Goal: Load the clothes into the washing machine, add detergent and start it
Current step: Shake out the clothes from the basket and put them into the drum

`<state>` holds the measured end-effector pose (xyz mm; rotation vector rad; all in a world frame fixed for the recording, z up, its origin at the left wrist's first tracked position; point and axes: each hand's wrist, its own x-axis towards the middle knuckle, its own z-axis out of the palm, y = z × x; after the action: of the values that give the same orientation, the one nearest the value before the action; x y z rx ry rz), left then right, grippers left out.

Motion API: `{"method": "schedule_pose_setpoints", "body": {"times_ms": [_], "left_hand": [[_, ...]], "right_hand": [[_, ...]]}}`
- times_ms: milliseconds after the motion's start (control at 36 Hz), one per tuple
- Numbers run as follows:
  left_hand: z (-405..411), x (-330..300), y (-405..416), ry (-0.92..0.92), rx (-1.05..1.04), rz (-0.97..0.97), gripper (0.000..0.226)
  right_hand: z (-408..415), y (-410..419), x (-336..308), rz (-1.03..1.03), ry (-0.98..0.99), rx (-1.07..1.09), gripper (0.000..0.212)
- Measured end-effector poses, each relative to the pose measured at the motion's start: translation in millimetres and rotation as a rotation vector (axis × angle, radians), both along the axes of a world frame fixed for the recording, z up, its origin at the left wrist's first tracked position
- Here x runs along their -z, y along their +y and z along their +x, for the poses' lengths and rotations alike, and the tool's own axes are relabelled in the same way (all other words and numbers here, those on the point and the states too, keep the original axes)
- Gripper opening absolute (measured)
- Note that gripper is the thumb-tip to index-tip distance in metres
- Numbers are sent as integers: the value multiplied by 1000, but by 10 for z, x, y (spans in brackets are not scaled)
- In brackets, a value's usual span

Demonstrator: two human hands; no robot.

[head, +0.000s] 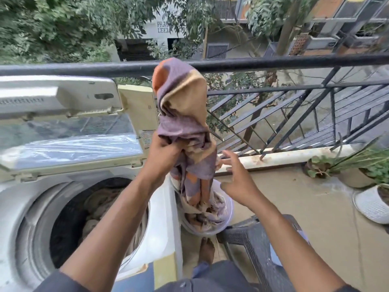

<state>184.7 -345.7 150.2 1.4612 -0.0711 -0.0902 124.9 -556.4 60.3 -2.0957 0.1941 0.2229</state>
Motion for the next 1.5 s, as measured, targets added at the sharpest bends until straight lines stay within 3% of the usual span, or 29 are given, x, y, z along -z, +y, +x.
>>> {"method": "schedule_pose_setpoints", "body": {"times_ms": [83, 194, 250, 306, 389, 417, 528, 611, 833, 1028, 1083, 1139, 1222, 1333, 1417, 1500], "left_hand": [[-23, -56, -58, -23, 22, -82, 32], [-31, -178, -94, -47, 73, -125, 46], [-27, -276, -102, -52, 81, -143, 33], [-16, -333, -95, -66, 47, -154, 27], [14, -345, -48, -65, -1, -156, 28], [26, -324, -28, -62, -8, -153, 29], [57, -236, 67, -37, -17, -145, 29], [51, -162, 124, 3, -16, -107, 27], [-54, 54, 136, 48, 56, 156, 37], [-125, 292, 37, 33, 109, 404, 33], [-141, 319, 35, 26, 211, 453, 31], [-149, 341, 65, 60, 367, 462, 50], [-175, 300, 35, 11, 517, 508, 52], [-220, 211, -141, -96, 376, 523, 40], [-227, 198, -227, -19, 233, 427, 23], [-221, 232, -205, 2, 106, 350, 28]], "right_hand": [[-63, 13, 501, -140, 217, -13, 95], [-40, 91, 926, -240, 401, -93, 111], [-4, 98, 1120, -316, 430, -88, 116], [19, 122, 1218, -367, 444, -88, 101], [50, 122, 1274, -347, 440, -69, 30], [56, 89, 1328, -326, 436, -44, 23], [74, -61, 1444, -283, 401, 77, 33], [75, -149, 1291, -207, 322, 225, 33], [153, -317, 200, 386, 7, 425, 22], [230, -132, -964, 629, -253, 252, 29], [220, -38, -1164, 619, -302, 183, 32], [207, 47, -1323, 619, -360, 127, 30], [205, 177, -1494, 648, -428, 82, 27], [205, 373, -1492, 587, -415, -39, 28], [166, 444, -1392, 655, -353, -75, 29], [96, 405, -1310, 745, -357, 0, 32]]}}
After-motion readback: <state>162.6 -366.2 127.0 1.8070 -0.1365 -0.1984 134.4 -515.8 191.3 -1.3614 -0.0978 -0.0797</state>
